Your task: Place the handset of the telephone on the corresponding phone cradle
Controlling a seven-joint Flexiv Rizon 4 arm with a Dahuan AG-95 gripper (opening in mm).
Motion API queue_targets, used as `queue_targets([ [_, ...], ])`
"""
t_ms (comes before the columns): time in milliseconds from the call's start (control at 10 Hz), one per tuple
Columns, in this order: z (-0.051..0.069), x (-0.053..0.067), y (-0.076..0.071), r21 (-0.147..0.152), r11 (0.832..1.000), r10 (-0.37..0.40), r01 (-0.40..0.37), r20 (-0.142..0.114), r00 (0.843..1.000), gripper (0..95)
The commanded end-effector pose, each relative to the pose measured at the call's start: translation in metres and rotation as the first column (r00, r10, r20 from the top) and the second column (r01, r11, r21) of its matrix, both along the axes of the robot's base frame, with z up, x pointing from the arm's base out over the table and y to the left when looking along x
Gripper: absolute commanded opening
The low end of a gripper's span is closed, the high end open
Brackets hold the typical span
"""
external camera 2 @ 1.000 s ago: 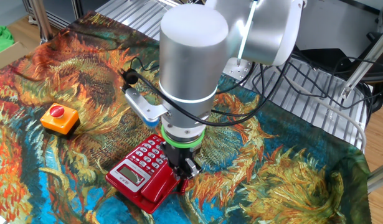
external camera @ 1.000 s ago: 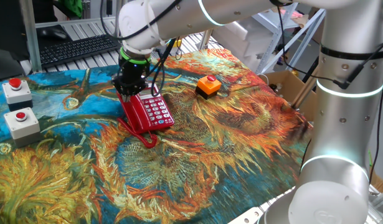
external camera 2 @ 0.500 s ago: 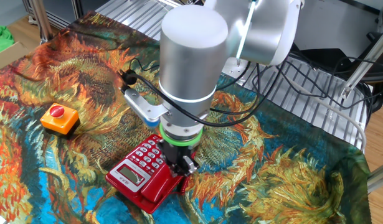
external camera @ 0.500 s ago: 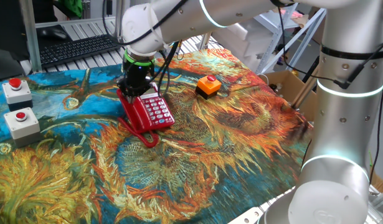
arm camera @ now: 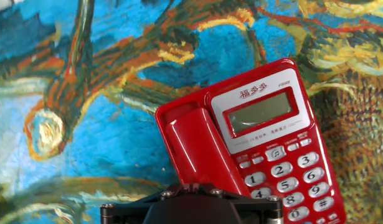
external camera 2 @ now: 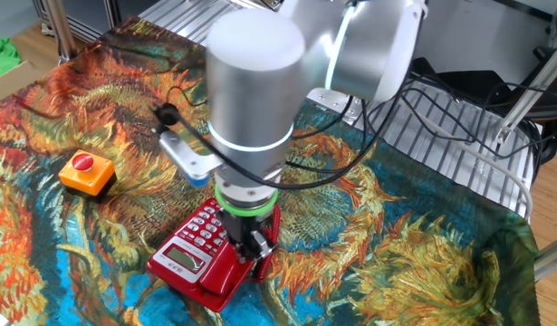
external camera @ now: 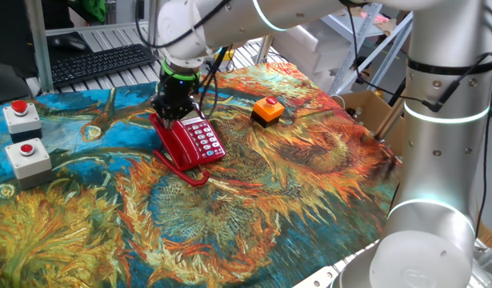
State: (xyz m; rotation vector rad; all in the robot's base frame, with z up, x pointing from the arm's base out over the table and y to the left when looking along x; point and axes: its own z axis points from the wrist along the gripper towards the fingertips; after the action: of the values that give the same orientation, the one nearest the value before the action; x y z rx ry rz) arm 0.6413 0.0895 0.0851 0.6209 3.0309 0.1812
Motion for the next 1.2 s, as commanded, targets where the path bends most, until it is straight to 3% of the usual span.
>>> queue_targets([
  [100, 0.008, 0.008, 0.004, 0.032, 0.998, -0.057, 0.058, -0.019, 0.998, 0.0],
  [200, 0.009, 0.010, 0.004, 0.032, 0.998, -0.057, 0.058, -0.024, 0.998, 0.0],
  [300, 0.012, 0.010, 0.002, 0.009, 1.000, -0.009, 0.009, -0.031, 0.999, 0.0],
  [500, 0.021, 0.008, 0.000, -0.059, 0.995, 0.077, -0.080, -0.062, 0.995, 0.0],
  [700, 0.024, 0.006, -0.003, -0.073, 0.984, 0.159, -0.163, -0.066, 0.985, 0.0],
  [800, 0.023, 0.005, -0.005, -0.089, 0.974, 0.200, -0.206, -0.067, 0.977, 0.0],
  [1000, 0.014, 0.005, -0.022, -0.119, 0.934, 0.332, -0.338, -0.069, 0.941, 0.0],
  [1100, 0.010, 0.004, -0.031, -0.118, 0.922, 0.362, -0.367, -0.068, 0.930, 0.0],
  [1200, 0.007, 0.002, -0.042, -0.096, 0.919, 0.378, -0.383, -0.064, 0.923, 0.0],
])
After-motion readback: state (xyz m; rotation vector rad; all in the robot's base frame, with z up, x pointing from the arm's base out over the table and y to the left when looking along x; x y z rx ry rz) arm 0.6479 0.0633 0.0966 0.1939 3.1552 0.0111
